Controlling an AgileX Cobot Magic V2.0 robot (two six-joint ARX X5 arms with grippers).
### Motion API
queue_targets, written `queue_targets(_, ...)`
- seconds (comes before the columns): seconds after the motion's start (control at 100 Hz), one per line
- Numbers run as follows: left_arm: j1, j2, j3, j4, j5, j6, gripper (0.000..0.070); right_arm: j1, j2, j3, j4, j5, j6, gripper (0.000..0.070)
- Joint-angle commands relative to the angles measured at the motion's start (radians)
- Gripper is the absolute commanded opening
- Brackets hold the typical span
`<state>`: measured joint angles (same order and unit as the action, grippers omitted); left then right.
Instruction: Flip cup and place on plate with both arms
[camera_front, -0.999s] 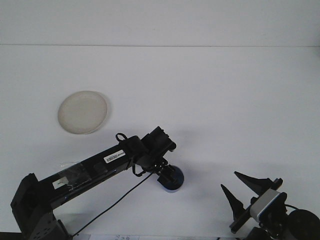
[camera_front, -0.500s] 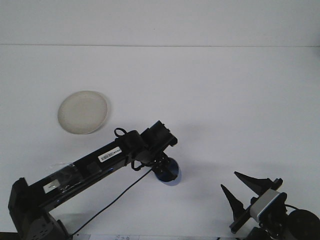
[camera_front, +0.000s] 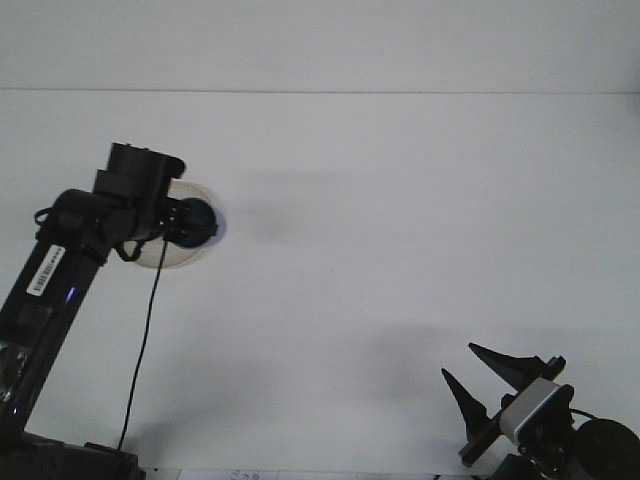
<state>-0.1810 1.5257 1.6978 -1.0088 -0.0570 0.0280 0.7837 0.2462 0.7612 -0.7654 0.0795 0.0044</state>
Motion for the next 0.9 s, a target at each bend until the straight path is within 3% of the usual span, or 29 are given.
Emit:
queue_targets(0.0, 0.079, 0.052, 0.015, 0.01, -0.002, -0.008, 0.0006, 0.008, 0.003, 0.003, 0.01, 0.001, 0.0, 0.0366)
queue_targets(0.26, 0.254, 0.227, 0.015, 0.098, -0.002, -0.021, 0.0007, 0.008, 0.003, 0.003, 0.01, 0.0, 0.007, 0.0366)
queue_targets(0.76, 0.265, 0.385, 0.015, 0.158, 0.003, -0.035, 0.0023, 0.008, 0.003, 0.003, 0.01, 0.0, 0.023, 0.0366)
queue_targets(0.82, 0.265, 0.384, 0.016, 0.157, 0.027, -0.041, 0.01, 0.008, 0.003, 0.003, 0.01, 0.0, 0.023, 0.0366)
queue_targets(0.889, 0.265, 0.384, 0.016, 0.143, 0.068, -0.041, 0.0265, 0.008, 0.003, 0.003, 0.01, 0.001, 0.023, 0.0366)
